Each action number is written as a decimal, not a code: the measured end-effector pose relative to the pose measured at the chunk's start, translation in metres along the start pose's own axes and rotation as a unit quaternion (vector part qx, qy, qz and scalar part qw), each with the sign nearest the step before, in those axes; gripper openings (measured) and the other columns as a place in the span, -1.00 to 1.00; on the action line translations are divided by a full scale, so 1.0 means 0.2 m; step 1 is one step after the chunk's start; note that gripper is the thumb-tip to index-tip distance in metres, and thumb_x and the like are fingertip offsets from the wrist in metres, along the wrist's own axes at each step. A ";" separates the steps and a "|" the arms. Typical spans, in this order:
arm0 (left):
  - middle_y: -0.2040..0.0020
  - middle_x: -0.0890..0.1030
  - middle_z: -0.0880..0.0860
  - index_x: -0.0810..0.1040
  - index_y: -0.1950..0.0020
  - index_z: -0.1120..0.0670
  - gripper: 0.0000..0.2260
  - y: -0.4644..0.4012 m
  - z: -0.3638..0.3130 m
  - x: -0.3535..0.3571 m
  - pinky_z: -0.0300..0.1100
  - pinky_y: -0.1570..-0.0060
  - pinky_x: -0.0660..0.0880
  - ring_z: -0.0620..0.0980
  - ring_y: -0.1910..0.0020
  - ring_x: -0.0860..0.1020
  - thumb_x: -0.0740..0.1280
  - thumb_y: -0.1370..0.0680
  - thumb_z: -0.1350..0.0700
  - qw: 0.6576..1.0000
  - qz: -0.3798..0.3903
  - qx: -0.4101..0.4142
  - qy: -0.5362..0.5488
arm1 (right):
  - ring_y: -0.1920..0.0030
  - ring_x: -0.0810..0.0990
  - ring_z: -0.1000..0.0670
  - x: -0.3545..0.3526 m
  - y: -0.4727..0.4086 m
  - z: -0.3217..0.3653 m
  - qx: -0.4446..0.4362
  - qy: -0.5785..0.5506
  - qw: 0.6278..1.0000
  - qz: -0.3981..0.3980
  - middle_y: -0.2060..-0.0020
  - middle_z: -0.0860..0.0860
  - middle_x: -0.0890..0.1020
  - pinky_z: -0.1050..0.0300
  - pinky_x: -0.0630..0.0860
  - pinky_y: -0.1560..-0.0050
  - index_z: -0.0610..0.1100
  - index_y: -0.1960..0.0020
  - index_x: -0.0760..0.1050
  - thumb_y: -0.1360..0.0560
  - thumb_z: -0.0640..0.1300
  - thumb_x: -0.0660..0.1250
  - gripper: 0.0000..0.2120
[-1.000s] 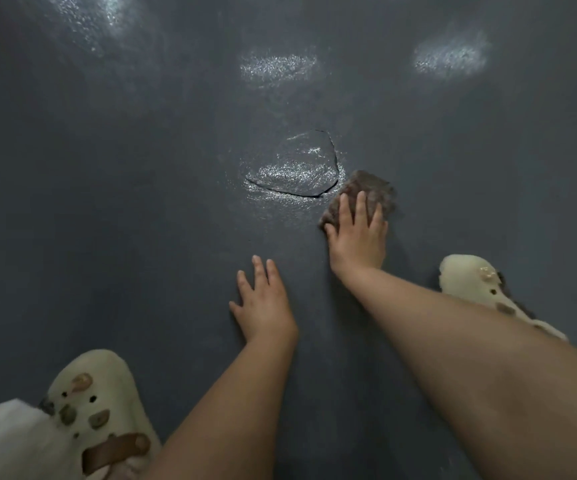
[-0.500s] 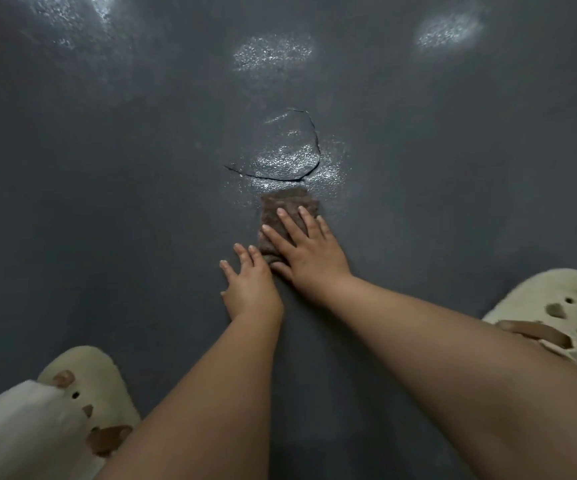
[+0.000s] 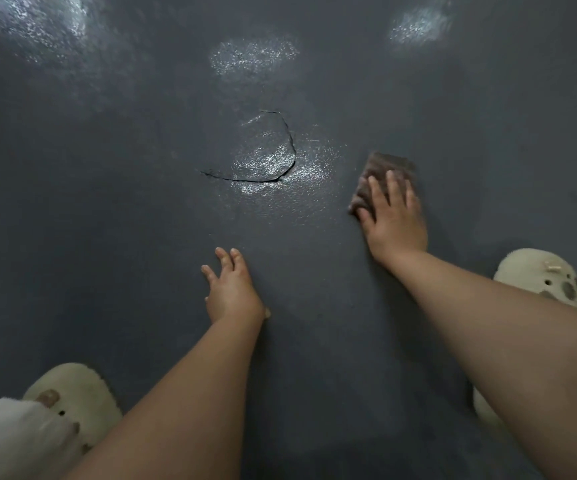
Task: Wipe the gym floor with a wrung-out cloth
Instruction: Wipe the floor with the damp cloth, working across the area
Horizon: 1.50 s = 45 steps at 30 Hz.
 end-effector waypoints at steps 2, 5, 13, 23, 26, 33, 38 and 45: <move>-0.55 -0.24 0.03 -0.21 -0.55 0.09 0.03 0.00 -0.01 0.00 0.09 -0.39 0.22 0.21 -0.52 -0.16 0.52 -0.38 0.12 1.000 -0.005 -0.003 0.000 | -0.52 -0.06 -0.20 0.02 0.07 0.00 0.053 -0.024 0.998 -0.007 -0.55 -0.05 -0.04 -0.06 -0.09 -0.49 0.02 -0.55 0.02 -0.61 0.13 0.04 -0.45; -0.55 -0.23 0.03 -0.19 -0.55 0.10 0.03 0.00 -0.01 0.00 0.12 -0.38 0.22 0.22 -0.52 -0.16 0.53 -0.37 0.14 1.000 -0.012 -0.005 0.002 | -0.49 0.02 -0.27 0.09 0.23 0.14 0.085 -0.061 0.994 -0.002 -0.54 -0.12 0.04 -0.14 -0.03 -0.45 0.00 -0.54 0.09 -0.61 0.09 0.08 -0.47; -0.55 -0.23 0.03 -0.16 -0.55 0.11 0.04 -0.02 -0.01 0.00 0.16 -0.38 0.20 0.22 -0.52 -0.16 0.55 -0.35 0.14 1.000 -0.012 -0.010 -0.004 | -0.31 0.39 -0.19 0.25 0.66 0.43 -0.225 0.020 0.974 0.016 -0.29 -0.06 0.53 -0.13 0.45 -0.21 0.06 -0.26 0.54 -0.42 0.17 0.03 -0.48; -0.56 -0.20 0.07 -0.15 -0.55 0.13 0.06 -0.02 -0.02 -0.01 0.09 -0.40 0.17 0.27 -0.51 -0.16 0.56 -0.33 0.15 1.000 -0.015 -0.008 -0.010 | -0.45 0.20 -0.30 0.04 0.21 -0.29 -0.017 -0.017 0.999 -0.022 -0.47 -0.18 0.24 -0.13 0.18 -0.44 -0.11 -0.47 0.28 -0.57 0.10 0.13 -0.47; -0.56 -0.20 0.08 -0.15 -0.55 0.14 0.05 -0.03 -0.02 -0.01 0.10 -0.41 0.17 0.28 -0.51 -0.15 0.56 -0.34 0.14 1.000 -0.015 -0.011 -0.018 | -0.49 0.07 -0.26 0.05 0.28 -0.31 0.091 -0.051 0.994 -0.015 -0.52 -0.15 0.12 -0.11 0.03 -0.48 -0.08 -0.51 0.17 -0.59 0.07 0.12 -0.47; -0.56 -0.19 0.10 -0.15 -0.55 0.14 0.06 -0.03 -0.03 -0.01 0.10 -0.41 0.15 0.29 -0.50 -0.14 0.57 -0.33 0.14 1.000 -0.018 -0.009 -0.023 | -0.32 0.37 -0.33 0.20 0.69 -0.05 0.117 -0.055 0.992 0.005 -0.37 -0.20 0.41 -0.24 0.38 -0.24 -0.11 -0.38 0.41 -0.48 0.11 0.07 -0.45; -0.56 -0.18 0.12 -0.14 -0.55 0.16 0.06 -0.03 -0.03 -0.02 0.15 -0.39 0.18 0.31 -0.50 -0.12 0.57 -0.33 0.14 0.999 -0.020 -0.008 -0.034 | -0.34 0.36 -0.36 0.14 0.51 -0.11 0.078 -0.025 0.996 -0.019 -0.40 -0.19 0.38 -0.28 0.31 -0.29 -0.06 -0.40 0.39 -0.48 0.13 0.07 -0.45; -0.56 -0.18 0.10 -0.14 -0.55 0.15 0.07 -0.02 -0.03 -0.02 0.14 -0.40 0.15 0.30 -0.50 -0.12 0.57 -0.32 0.12 0.999 -0.016 -0.007 -0.035 | -0.52 -0.15 -0.18 -0.02 0.06 -0.29 0.045 0.002 0.998 0.035 -0.55 0.00 -0.12 -0.09 -0.12 -0.49 0.09 -0.55 -0.09 -0.60 0.19 0.01 -0.42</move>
Point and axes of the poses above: each hand's wrist, its own y-axis away from the middle knuckle, its own x-axis out of the palm, z = x × y, the point moved 6 cm from there along -y, towards the middle knuckle
